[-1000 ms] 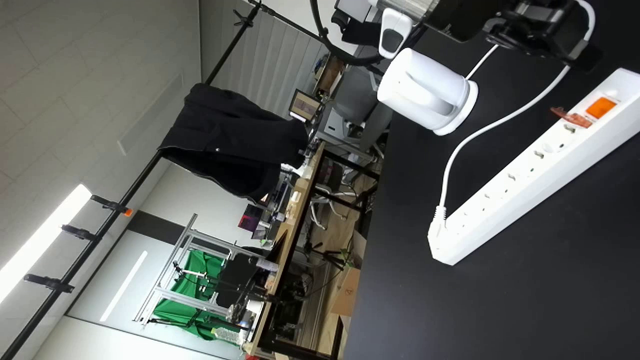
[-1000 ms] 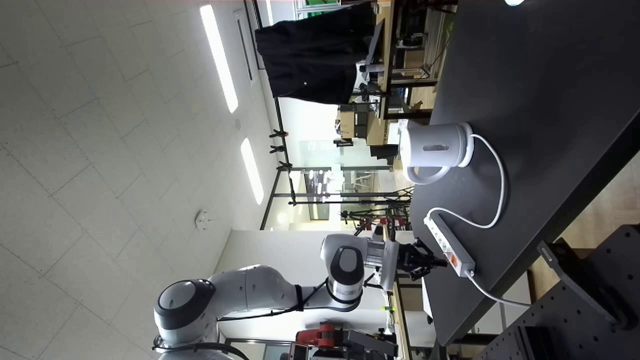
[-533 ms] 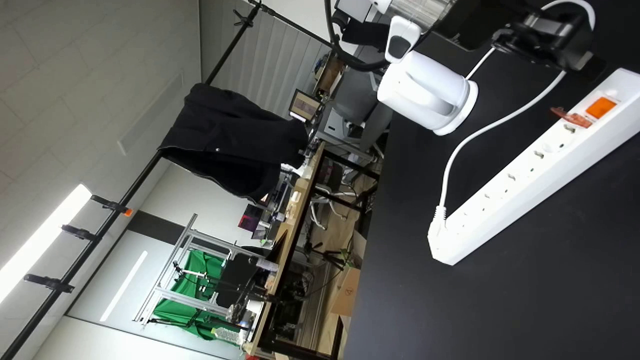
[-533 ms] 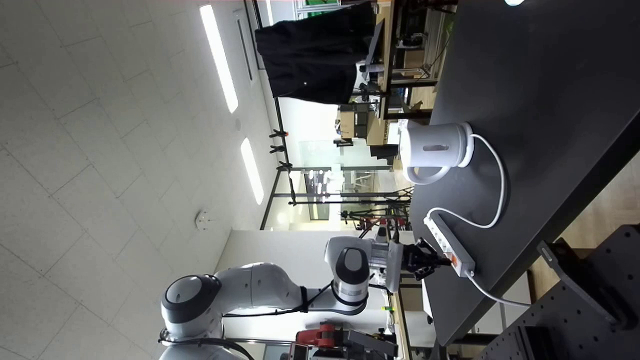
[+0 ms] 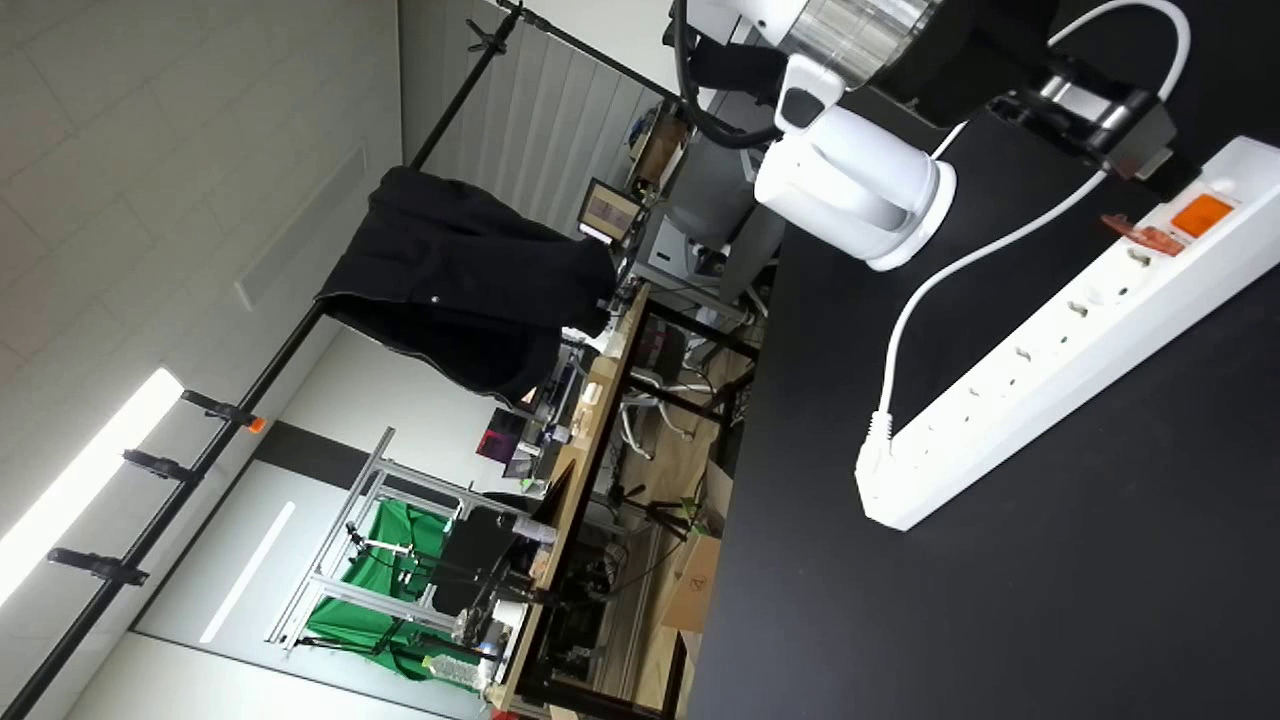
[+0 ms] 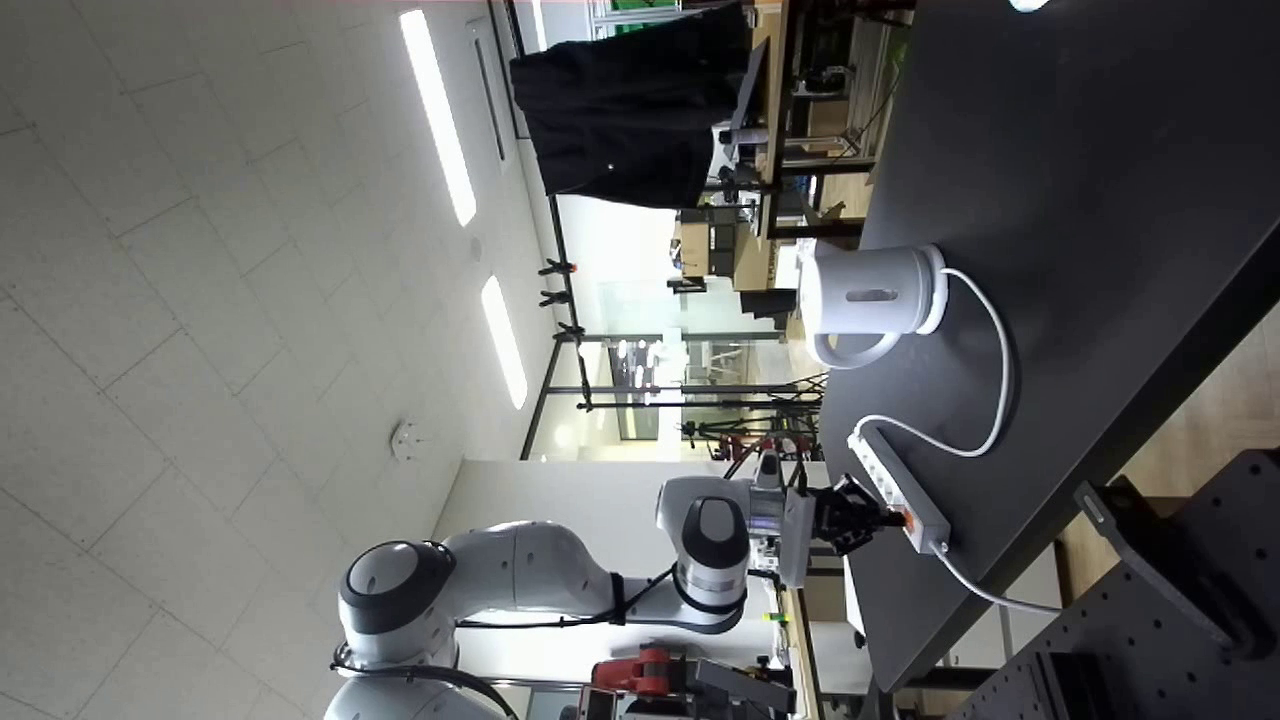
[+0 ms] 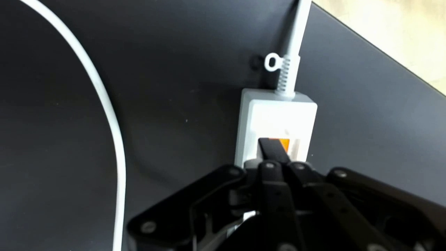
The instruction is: Turn on the last switch on the extension cord
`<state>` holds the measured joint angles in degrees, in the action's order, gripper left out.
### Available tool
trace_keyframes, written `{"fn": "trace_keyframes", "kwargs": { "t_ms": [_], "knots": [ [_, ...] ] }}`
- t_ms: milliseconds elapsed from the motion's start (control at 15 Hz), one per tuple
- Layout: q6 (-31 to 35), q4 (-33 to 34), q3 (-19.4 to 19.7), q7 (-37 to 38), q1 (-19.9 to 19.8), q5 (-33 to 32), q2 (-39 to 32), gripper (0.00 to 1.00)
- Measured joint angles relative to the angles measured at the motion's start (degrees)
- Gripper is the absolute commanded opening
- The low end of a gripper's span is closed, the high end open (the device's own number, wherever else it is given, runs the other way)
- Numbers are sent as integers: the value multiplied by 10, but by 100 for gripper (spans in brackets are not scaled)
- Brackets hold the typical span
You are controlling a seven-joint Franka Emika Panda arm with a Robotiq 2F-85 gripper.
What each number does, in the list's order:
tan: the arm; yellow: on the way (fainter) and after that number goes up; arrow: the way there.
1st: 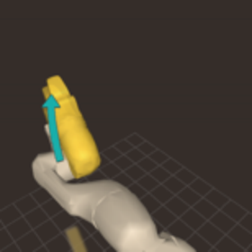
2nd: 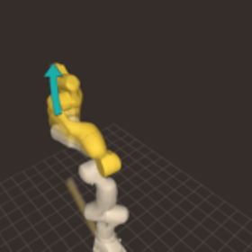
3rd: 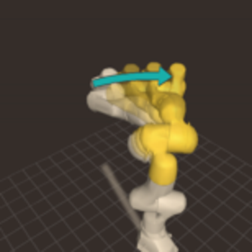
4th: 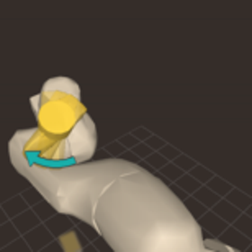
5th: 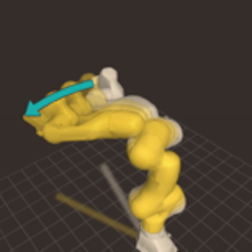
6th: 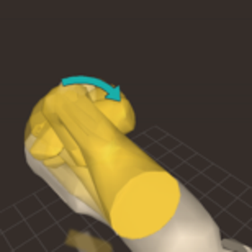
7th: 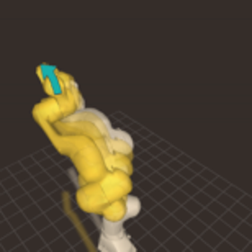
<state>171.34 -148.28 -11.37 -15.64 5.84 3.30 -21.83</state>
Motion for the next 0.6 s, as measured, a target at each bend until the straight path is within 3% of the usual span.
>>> {"fn": "trace_keyframes", "kwargs": {
  "t_ms": [333,600],
  "knots": [
    [14,7,17,48,26,-12,-13,0],
    [14,12,57,90,73,-35,-18,0]
  ]
}}
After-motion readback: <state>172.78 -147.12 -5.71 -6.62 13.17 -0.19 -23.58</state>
